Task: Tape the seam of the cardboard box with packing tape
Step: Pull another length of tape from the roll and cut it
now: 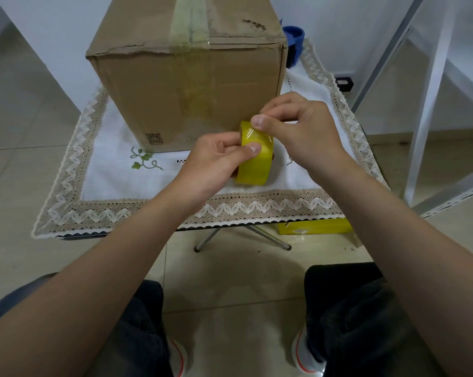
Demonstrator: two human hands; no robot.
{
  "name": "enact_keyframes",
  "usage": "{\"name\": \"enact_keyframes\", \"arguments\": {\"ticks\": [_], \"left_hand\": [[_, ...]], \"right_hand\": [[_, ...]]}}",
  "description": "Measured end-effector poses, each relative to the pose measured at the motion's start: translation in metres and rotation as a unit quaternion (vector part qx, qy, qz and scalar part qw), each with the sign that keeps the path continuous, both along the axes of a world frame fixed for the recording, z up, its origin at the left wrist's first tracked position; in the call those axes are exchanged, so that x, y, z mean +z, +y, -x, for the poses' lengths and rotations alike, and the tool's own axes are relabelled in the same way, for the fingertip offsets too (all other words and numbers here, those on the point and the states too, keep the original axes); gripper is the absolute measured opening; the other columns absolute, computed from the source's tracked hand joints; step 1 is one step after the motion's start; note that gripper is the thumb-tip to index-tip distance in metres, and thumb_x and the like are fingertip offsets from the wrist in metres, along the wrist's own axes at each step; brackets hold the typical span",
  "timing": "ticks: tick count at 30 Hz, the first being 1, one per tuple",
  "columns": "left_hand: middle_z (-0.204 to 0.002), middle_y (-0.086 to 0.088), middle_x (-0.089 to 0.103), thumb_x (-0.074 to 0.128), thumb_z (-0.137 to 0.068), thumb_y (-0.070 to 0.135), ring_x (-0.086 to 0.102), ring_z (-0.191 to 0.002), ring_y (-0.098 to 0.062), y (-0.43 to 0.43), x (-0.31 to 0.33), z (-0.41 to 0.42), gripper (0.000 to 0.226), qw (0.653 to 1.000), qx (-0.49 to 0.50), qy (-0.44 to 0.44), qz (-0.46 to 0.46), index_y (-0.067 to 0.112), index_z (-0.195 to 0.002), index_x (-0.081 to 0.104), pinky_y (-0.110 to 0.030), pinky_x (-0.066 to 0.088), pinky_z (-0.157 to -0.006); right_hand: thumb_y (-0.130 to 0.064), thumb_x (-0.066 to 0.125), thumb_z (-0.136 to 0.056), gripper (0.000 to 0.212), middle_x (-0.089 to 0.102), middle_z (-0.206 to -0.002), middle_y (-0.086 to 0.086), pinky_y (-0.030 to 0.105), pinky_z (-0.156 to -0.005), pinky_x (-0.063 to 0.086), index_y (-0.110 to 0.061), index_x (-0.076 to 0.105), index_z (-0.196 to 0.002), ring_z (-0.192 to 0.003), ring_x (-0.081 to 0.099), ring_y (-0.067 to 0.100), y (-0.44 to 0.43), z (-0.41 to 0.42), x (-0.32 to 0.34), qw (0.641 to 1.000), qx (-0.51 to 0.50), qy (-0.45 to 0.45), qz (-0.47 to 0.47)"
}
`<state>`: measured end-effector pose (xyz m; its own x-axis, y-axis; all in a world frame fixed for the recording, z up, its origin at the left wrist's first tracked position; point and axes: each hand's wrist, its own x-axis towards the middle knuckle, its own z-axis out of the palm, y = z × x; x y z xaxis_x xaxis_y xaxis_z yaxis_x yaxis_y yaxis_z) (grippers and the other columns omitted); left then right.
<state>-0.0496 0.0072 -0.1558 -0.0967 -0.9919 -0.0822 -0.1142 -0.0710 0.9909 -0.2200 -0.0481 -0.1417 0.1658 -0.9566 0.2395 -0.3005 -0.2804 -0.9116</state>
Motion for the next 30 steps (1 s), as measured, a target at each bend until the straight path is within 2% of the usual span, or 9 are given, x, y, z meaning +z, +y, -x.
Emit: {"name": "enact_keyframes", "arguments": {"ticks": [3,9,12,16,19,22,25,28,30], "left_hand": [[-0.107,-0.019,0.079,0.064,-0.101,0.012,0.074,-0.106,-0.036,0.000,-0.002,0.000,0.020,1.000,0.004,0.010,0.014,0.002,-0.116,0.073,-0.048,0.059,-0.098],[-0.091,-0.002,0.081,0.064,-0.099,0.003,0.076,-0.091,-0.017,-0.001,-0.006,-0.002,0.015,0.998,0.005,0.034,0.046,0.011,-0.106,0.074,-0.030,0.063,-0.085],[-0.091,0.003,0.081,0.064,-0.098,0.001,0.076,-0.091,-0.013,-0.001,-0.006,-0.004,0.017,0.997,0.003,0.031,0.068,0.009,-0.109,0.073,-0.026,0.061,-0.083],[-0.092,0.004,0.081,0.065,-0.098,0.000,0.077,-0.092,-0.012,0.001,-0.003,-0.003,0.019,0.997,0.007,0.011,0.073,0.010,-0.111,0.073,-0.024,0.060,-0.081],[-0.091,-0.007,0.081,0.065,-0.100,0.010,0.076,-0.091,-0.017,0.002,-0.002,-0.002,0.012,0.997,0.022,0.003,0.067,0.006,-0.107,0.074,-0.036,0.063,-0.084],[-0.104,-0.037,0.069,0.063,-0.101,0.035,0.073,-0.091,-0.036,0.001,0.001,0.000,0.048,0.997,0.047,0.003,0.054,-0.013,-0.103,0.069,-0.053,0.057,-0.093],[-0.102,-0.032,0.074,0.061,-0.103,0.035,0.074,-0.097,-0.042,-0.003,0.001,-0.003,0.046,0.997,0.066,0.000,0.043,-0.010,-0.102,0.073,-0.044,0.059,-0.092],[-0.093,-0.040,0.067,0.064,-0.090,0.054,0.068,-0.084,-0.046,-0.003,0.002,-0.005,0.069,0.997,0.043,-0.035,0.055,-0.014,-0.102,0.067,-0.067,0.050,-0.094],[-0.097,-0.044,0.064,0.063,-0.088,0.055,0.065,-0.089,-0.057,-0.004,0.000,-0.006,0.070,0.997,0.034,-0.044,0.062,-0.014,-0.100,0.068,-0.069,0.050,-0.093]], "right_hand": [[-0.017,0.087,-0.083,0.013,0.067,-0.101,-0.004,0.015,-0.075,0.051,-0.026,0.080,-0.076,-0.088,0.064,0.000,0.000,-0.001,0.000,0.999,-0.002,-0.035,-0.034],[-0.014,0.089,-0.079,0.020,0.067,-0.094,0.000,0.014,-0.061,0.049,-0.015,0.071,-0.088,-0.073,0.064,0.003,0.008,-0.006,0.001,0.992,-0.016,-0.095,-0.080],[-0.033,0.092,-0.073,0.045,0.069,-0.093,0.001,0.030,-0.065,0.054,-0.016,0.062,-0.101,-0.076,0.067,0.014,0.005,-0.005,-0.001,0.981,-0.032,-0.101,-0.165],[-0.040,0.080,-0.088,0.042,0.075,-0.094,0.009,0.053,-0.090,0.058,-0.004,0.076,-0.108,-0.083,0.070,0.026,0.007,-0.004,-0.001,0.959,0.032,-0.093,-0.266],[-0.036,0.075,-0.093,0.031,0.074,-0.090,0.009,0.052,-0.094,0.058,-0.005,0.078,-0.100,-0.084,0.071,0.025,0.011,-0.007,0.001,0.953,0.034,-0.121,-0.277],[-0.027,0.073,-0.096,0.022,0.075,-0.087,0.007,0.042,-0.083,0.059,-0.006,0.078,-0.098,-0.083,0.073,0.023,0.016,-0.012,-0.002,0.950,0.041,-0.150,-0.272],[-0.024,0.074,-0.094,0.023,0.076,-0.086,0.006,0.042,-0.084,0.058,-0.003,0.078,-0.103,-0.083,0.073,0.022,0.018,-0.016,-0.005,0.949,0.035,-0.160,-0.268],[-0.024,0.075,-0.093,0.018,0.076,-0.084,0.008,0.050,-0.092,0.058,-0.006,0.079,-0.096,-0.083,0.072,0.026,0.020,-0.020,-0.005,0.949,0.017,-0.167,-0.268],[-0.024,0.075,-0.093,0.016,0.075,-0.082,0.009,0.055,-0.096,0.057,-0.009,0.079,-0.090,-0.083,0.072,0.027,0.022,-0.023,-0.006,0.952,0.003,-0.162,-0.261]]}}
